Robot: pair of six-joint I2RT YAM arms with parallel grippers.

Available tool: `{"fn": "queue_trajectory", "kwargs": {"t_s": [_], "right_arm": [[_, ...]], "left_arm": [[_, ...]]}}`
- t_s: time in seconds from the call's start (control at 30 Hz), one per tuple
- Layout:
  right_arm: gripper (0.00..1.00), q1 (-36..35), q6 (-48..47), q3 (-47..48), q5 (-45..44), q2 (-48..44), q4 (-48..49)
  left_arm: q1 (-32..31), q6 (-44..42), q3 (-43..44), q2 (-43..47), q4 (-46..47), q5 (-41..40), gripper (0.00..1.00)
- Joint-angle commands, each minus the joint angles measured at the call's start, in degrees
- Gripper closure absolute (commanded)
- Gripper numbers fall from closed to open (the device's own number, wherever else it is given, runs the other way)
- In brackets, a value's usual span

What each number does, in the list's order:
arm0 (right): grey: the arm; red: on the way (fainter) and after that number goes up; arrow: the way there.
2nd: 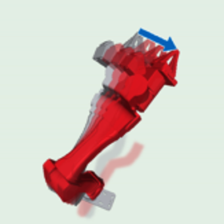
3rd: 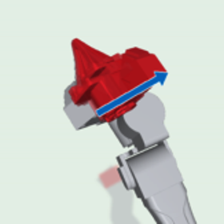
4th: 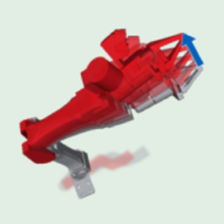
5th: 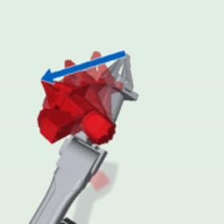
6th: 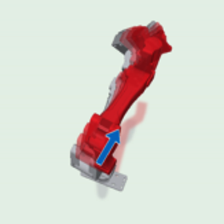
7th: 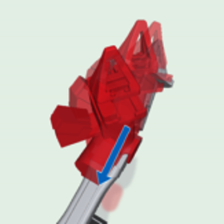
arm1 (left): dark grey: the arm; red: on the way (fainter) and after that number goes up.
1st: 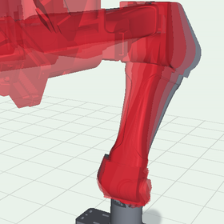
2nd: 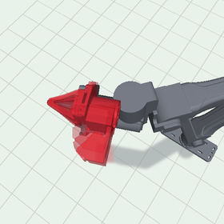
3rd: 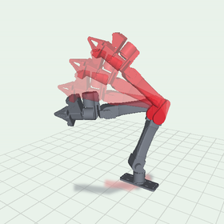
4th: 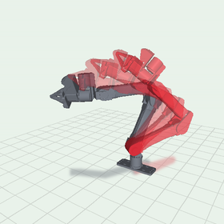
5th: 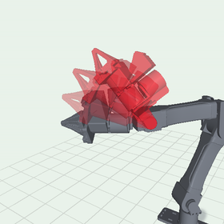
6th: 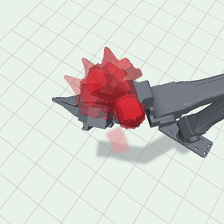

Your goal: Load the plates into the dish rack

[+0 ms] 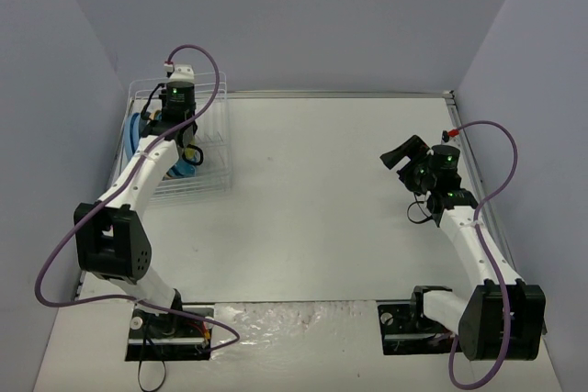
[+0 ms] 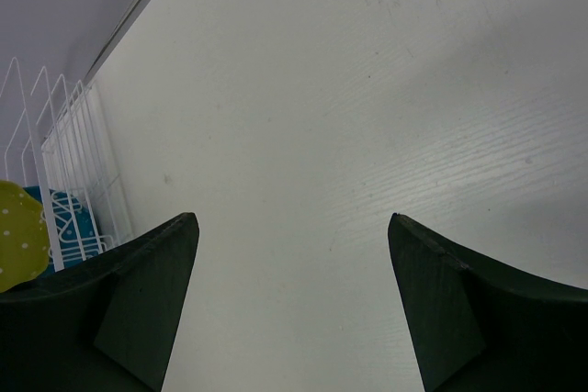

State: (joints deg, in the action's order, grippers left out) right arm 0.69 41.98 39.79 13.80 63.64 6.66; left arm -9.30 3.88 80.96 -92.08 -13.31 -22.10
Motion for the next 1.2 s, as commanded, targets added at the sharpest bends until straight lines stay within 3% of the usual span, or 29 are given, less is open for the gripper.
{"fn": "queue_trajectory", "kwargs": {"t_s": [0.0, 0.87, 1.07, 1.17], "right_arm": [[0.20, -0.3, 0.3, 0.0, 0.3, -0.9, 4.1], [0.19, -0.3, 0.4, -0.2, 0.6, -1.7, 4.0], [0.20, -0.3, 0.3, 0.1, 0.9, -1.5, 4.0], [0.19, -0.3, 0.3, 0.2, 0.9, -1.5, 4.0]], "left_arm": [[0.3, -1.2, 1.1, 0.6, 7.2, -3.0, 1.00], [-0.3, 0.8, -0.4, -4.0, 5.9, -6.8, 1.00], [-0.3, 0.9, 0.6, -3.5, 5.2, -8.4, 0.62], [-0.3, 0.7, 0.9, -3.2, 5.0, -9.4, 0.58]]}}
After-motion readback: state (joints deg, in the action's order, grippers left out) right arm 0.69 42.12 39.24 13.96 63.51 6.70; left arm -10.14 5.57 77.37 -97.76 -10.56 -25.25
